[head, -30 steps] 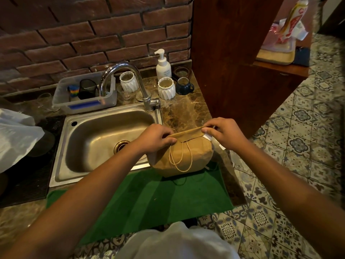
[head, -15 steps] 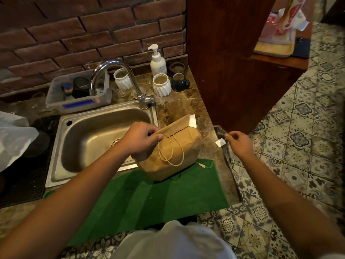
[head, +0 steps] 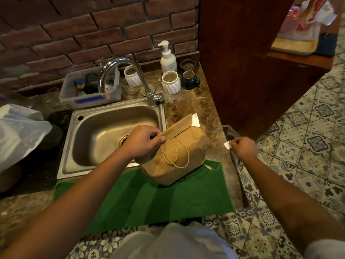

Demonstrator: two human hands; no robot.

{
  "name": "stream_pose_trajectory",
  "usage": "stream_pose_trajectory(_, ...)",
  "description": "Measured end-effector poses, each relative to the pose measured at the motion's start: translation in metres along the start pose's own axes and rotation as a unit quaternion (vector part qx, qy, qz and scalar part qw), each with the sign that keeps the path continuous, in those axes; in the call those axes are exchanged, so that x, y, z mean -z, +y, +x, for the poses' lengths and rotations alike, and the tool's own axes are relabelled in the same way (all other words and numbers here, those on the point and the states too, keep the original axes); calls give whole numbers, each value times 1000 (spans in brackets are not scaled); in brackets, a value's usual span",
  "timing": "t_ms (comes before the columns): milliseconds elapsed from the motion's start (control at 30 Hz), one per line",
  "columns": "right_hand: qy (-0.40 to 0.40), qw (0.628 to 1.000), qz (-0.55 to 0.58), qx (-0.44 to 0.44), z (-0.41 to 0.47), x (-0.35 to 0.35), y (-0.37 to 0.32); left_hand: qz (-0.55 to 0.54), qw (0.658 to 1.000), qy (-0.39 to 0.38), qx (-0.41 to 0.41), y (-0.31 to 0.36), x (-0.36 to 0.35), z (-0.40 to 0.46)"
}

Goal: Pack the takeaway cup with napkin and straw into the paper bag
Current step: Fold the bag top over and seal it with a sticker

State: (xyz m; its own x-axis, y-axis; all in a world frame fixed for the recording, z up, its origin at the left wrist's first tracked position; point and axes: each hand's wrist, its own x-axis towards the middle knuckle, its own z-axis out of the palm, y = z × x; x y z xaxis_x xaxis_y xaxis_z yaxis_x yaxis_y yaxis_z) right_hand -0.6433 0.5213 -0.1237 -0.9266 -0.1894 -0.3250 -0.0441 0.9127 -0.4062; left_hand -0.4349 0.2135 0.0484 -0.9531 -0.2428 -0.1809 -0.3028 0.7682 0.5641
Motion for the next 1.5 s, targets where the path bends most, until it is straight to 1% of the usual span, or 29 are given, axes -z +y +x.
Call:
stream_pose_trajectory(200,1,999,-26,27,0,10,-7,-2,1000,7,7,5,-5,1)
stream_pose_trajectory(333,4,999,-13,38,-8,8,-10,-8,1000,6,12,9,-8,1)
stream_pose_trajectory(500,65,995,51,55,-13,28,-17,-14,999,14,32,12,-8,-2)
stream_pose_trajectory(567,70,986,145,46,-22,48,-32,-25,998,22,45,13,-11,-4)
stream_pose_trajectory(600,65,975,210,37,-29,60,-43,-28,998,26,51,14,-12,-5)
stream_pose_trajectory(667,39,941,334,24,-51,80,-72,-33,997,31,59,16,-15,-7)
stream_pose_trajectory(767,-47,875,481,14,-99,96,-120,-57,995,32,77,19,-19,-9)
stream_pose_trajectory(833,-105,843,528,11,-128,91,-146,-79,992,40,89,19,-20,-10)
stream_pose_trajectory(900,-143,828,543,4,-149,76,-166,-103,989,48,99,17,-21,-11)
stream_pose_trajectory(1000,-148,839,524,-20,-164,48,-182,-154,979,39,125,13,-21,-11)
stream_pose_trajectory(1067,-149,837,525,-33,-166,39,-183,-185,972,26,141,12,-20,-13)
stream_pose_trajectory(1100,-148,838,524,-32,-166,37,-183,-197,969,24,147,11,-20,-14)
stream_pose_trajectory(1233,-137,861,489,-33,-164,36,-180,-246,954,22,172,10,-19,-16)
stream_pose_trajectory(1367,-128,856,498,-52,-164,33,-182,-297,937,16,185,13,-19,-18)
stream_pose_trajectory(1500,-92,868,485,-42,-165,29,-186,-336,920,34,199,15,-26,-19)
